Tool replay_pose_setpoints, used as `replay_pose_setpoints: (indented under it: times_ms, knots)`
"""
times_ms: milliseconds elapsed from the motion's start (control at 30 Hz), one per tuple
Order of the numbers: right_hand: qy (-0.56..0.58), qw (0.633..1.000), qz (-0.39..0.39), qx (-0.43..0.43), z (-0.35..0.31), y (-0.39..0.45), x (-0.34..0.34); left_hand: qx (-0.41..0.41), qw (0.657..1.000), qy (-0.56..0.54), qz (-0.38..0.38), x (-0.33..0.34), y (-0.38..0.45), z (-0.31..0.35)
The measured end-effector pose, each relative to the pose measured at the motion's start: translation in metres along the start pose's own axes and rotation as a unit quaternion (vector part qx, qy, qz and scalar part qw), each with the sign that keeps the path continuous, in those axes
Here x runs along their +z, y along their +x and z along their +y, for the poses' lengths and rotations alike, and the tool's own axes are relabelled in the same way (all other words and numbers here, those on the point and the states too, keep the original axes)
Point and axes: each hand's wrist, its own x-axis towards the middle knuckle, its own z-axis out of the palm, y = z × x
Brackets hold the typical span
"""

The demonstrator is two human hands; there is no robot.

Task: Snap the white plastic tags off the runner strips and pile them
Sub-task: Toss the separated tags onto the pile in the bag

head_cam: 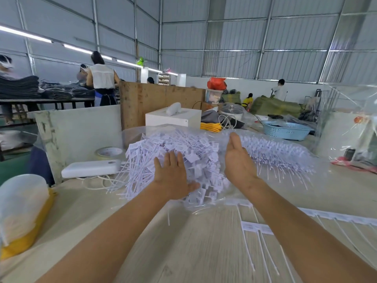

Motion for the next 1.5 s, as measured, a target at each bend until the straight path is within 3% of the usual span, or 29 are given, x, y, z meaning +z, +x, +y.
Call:
replay_pose_setpoints:
  times_ms: [233,433,633,867,1133,1500]
  knots:
    - [0.062,0.997,0.003,-0.051,-0.02,-0.01,-0.023,0.007,0.992,0.092,0.082,0.019,0.042,0.022]
    - [0.106,0.99,0.024,-0.089,-0.019,-0.022,-0.028,-0.102,0.987,0.009,0.124,0.03,0.055,0.031]
    - [0.097,0.991,0.015,-0.086,-0.007,-0.031,-0.024,-0.065,0.996,-0.002,0.055,0.002,0.057,0.016]
    - [0.125,0.99,0.006,-0.061,-0.009,-0.032,-0.021,0.058,0.992,0.08,0.078,0.027,0.026,0.021]
    - [0.107,0.99,0.04,-0.078,-0.005,-0.03,-0.027,-0.009,0.994,0.088,0.066,0.036,0.04,0.033]
    - [0.033,0.993,-0.044,-0.101,0.013,-0.049,-0.024,0.017,0.995,0.101,0.02,-0.005,0.002,0.047]
